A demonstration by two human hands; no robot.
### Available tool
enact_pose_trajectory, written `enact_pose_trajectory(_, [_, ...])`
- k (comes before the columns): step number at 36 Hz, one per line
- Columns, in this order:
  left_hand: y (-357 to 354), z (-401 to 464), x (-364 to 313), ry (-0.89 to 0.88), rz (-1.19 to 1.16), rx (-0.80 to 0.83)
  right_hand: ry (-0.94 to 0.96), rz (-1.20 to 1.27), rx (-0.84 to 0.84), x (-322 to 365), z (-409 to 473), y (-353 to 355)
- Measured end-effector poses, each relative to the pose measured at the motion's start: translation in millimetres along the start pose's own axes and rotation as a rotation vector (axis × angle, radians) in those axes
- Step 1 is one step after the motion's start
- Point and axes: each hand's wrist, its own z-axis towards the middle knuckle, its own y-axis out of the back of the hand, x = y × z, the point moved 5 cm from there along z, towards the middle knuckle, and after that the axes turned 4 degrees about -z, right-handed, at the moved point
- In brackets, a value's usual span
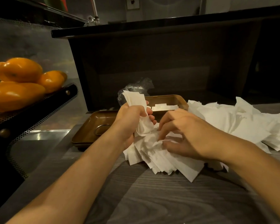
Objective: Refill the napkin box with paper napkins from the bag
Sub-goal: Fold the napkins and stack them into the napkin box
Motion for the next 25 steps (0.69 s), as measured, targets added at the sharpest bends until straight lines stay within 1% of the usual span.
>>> enact_pose_trajectory(4, [-1,-1,0,-0.002,-0.016,-0.001,-0.013,0.015,-0.031,-2,-1,11])
enact_pose_trajectory(10, [-3,-1,1,0.002,-0.005,0.014,-0.032,-0.026,-0.085,-7,-4,22])
enact_pose_trajectory(15, [-3,0,1,-0.002,0.040,0.006,-0.066,0.033,-0.100,-10,-4,22])
enact_pose_trajectory(17, [-1,1,1,-0.004,0.059,-0.019,-0.090,0.118,-0.138,-10,-4,24])
enact_pose_trajectory(22, [3,0,2,-0.038,0.204,-0.129,-0.164,0.355,-0.290,-11,-5,29])
enact_pose_trajectory(24, [3,-1,1,-0.042,0.198,-0.113,-0.207,0.483,-0.350,-13,-5,33])
enact_pose_trajectory(25, [3,-1,0,-0.031,0.159,-0.086,-0.244,0.590,-0.372,-15,-5,35])
